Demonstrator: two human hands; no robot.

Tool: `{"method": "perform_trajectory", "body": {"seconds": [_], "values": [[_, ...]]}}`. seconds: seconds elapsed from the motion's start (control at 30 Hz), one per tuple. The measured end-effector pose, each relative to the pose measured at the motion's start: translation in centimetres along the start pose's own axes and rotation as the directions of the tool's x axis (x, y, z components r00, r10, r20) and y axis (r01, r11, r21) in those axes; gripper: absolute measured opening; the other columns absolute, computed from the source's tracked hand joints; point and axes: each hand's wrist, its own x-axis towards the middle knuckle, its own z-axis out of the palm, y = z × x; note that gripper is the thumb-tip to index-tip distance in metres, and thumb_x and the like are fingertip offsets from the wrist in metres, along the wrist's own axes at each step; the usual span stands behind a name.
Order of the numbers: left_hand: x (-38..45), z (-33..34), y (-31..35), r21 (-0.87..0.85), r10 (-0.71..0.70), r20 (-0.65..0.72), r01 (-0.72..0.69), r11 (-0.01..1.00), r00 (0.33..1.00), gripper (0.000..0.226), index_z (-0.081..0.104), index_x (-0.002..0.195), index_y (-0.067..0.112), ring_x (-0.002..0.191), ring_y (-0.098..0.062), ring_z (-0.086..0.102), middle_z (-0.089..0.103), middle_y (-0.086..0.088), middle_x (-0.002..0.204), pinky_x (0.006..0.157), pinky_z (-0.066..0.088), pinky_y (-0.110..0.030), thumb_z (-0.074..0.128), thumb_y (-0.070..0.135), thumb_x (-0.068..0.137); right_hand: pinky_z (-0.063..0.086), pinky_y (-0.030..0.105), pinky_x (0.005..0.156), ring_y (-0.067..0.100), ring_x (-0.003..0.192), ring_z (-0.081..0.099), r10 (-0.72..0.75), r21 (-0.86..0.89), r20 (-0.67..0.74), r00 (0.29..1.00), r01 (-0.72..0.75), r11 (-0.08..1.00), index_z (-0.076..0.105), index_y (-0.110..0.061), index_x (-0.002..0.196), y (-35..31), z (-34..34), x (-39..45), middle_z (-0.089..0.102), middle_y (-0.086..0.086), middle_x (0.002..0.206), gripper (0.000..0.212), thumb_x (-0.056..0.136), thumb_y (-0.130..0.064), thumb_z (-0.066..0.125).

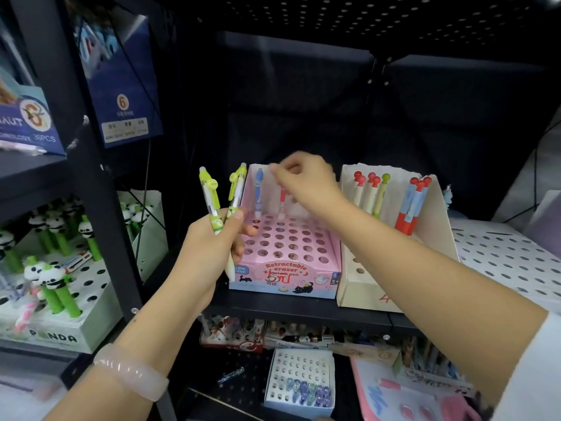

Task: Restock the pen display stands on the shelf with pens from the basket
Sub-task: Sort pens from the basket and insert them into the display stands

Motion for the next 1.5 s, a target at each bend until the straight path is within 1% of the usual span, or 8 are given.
{"method": "perform_trajectory", "body": {"seconds": [0.13, 0.53, 0.83, 1.03, 1.2, 1.3, 1.4, 1.5], "values": [[-0.4, 1.5, 0.4, 0.055, 0.062, 0.022, -0.063, 0.996, 0.998, 0.015, 0.063, 0.092, 0.018, 0.046, -0.002, 0.047, 0.066, 0.008, 0.061, 0.046, 0.044, -0.017, 0.049, 0.022, 0.096, 0.052, 0.026, 0.062, 0.011, 0.066, 0.059, 0.003, 0.156, 0.178, 0.984, -0.031, 0.987, 0.065, -0.007, 0.09, -2.2, 0.2, -2.4, 0.067, 0.007, 0.08, 0.035, 0.084, -0.041, 0.064], [-2.4, 6.3, 1.5, -0.071, -0.073, 0.15, 0.084, 0.994, 0.986, 0.016, 0.057, 0.097, 0.017, 0.04, -0.01, 0.054, 0.069, 0.004, 0.063, 0.04, 0.047, -0.02, 0.045, 0.028, 0.097, 0.053, 0.017, 0.063, 0.007, 0.065, 0.059, 0.119, 0.415, -0.029, 0.992, -0.097, 0.905, 0.065, -0.012, 0.081, 0.1, -8.2, -3.5, 0.062, 0.0, 0.07, 0.019, 0.094, -0.021, 0.055], [-1.5, 7.5, 1.2, -0.088, -0.126, 0.051, 0.131, 0.987, 0.991, 0.015, 0.051, 0.086, 0.012, 0.037, -0.005, 0.039, 0.051, 0.003, 0.053, 0.033, 0.03, -0.017, 0.049, 0.023, 0.096, 0.055, 0.02, 0.07, 0.011, 0.077, 0.066, 0.121, 0.198, -0.161, 0.979, -0.088, 0.976, 0.06, -0.009, 0.109, 3.8, -13.6, -3.5, 0.068, 0.002, 0.084, 0.02, 0.093, -0.02, 0.056], [-0.8, 5.7, 1.8, -0.259, -0.153, -0.006, 0.146, 0.955, 0.988, 0.016, 0.052, 0.086, 0.011, 0.036, -0.008, 0.042, 0.055, 0.002, 0.048, 0.034, 0.033, -0.016, 0.037, 0.012, 0.09, 0.052, 0.02, 0.063, 0.009, 0.063, 0.062, -0.066, -0.051, -0.229, 0.971, 0.055, 0.997, 0.058, -0.017, 0.089, 1.8, -10.1, -1.8, 0.068, 0.002, 0.075, 0.01, 0.092, -0.01, 0.05], [-1.8, 7.7, 0.8, 0.153, -0.022, 0.002, 0.021, 0.988, 1.0, 0.016, 0.047, 0.09, 0.021, 0.051, -0.009, 0.048, 0.057, 0.0, 0.071, 0.044, 0.041, -0.021, 0.033, 0.018, 0.098, 0.047, 0.035, 0.066, 0.026, 0.079, 0.061, -0.261, -0.422, -0.032, 0.965, 0.224, 0.879, 0.057, -0.008, 0.105, 2.2, -4.9, -3.6, 0.064, 0.008, 0.084, 0.018, 0.091, -0.01, 0.046], [-2.6, 10.9, -0.3, 0.345, 0.167, 0.024, -0.165, 0.924, 0.986, 0.017, 0.035, 0.085, 0.024, 0.064, -0.013, 0.048, 0.051, 0.001, 0.073, 0.049, 0.034, -0.017, 0.028, 0.021, 0.1, 0.042, 0.034, 0.062, 0.023, 0.077, 0.059, -0.217, -0.437, 0.005, 0.976, 0.197, 0.878, 0.052, -0.005, 0.102, 3.4, -1.4, -6.4, 0.056, 0.006, 0.081, 0.015, 0.095, -0.016, 0.046], [-2.6, 10.8, -0.7, 0.377, 0.25, 0.036, -0.245, 0.893, 0.968, 0.016, 0.036, 0.087, 0.024, 0.059, -0.007, 0.044, 0.048, 0.002, 0.069, 0.045, 0.034, -0.012, 0.029, 0.023, 0.101, 0.047, 0.037, 0.065, 0.025, 0.076, 0.06, -0.229, -0.367, -0.004, 0.973, 0.212, 0.906, 0.05, -0.006, 0.091, 3.9, -1.5, -6.3, 0.059, 0.01, 0.082, 0.007, 0.093, -0.013, 0.048], [-1.9, 9.3, -0.5, 0.278, 0.134, 0.098, -0.156, 0.948, 0.986, 0.016, 0.041, 0.088, 0.026, 0.059, -0.01, 0.048, 0.051, 0.001, 0.069, 0.05, 0.038, -0.02, 0.03, 0.024, 0.101, 0.038, 0.031, 0.06, 0.025, 0.074, 0.056, -0.239, -0.371, 0.048, 0.97, 0.24, 0.897, 0.053, -0.005, 0.097, 3.7, -2.0, -6.2, 0.06, 0.01, 0.082, 0.009, 0.092, -0.007, 0.046]]}}
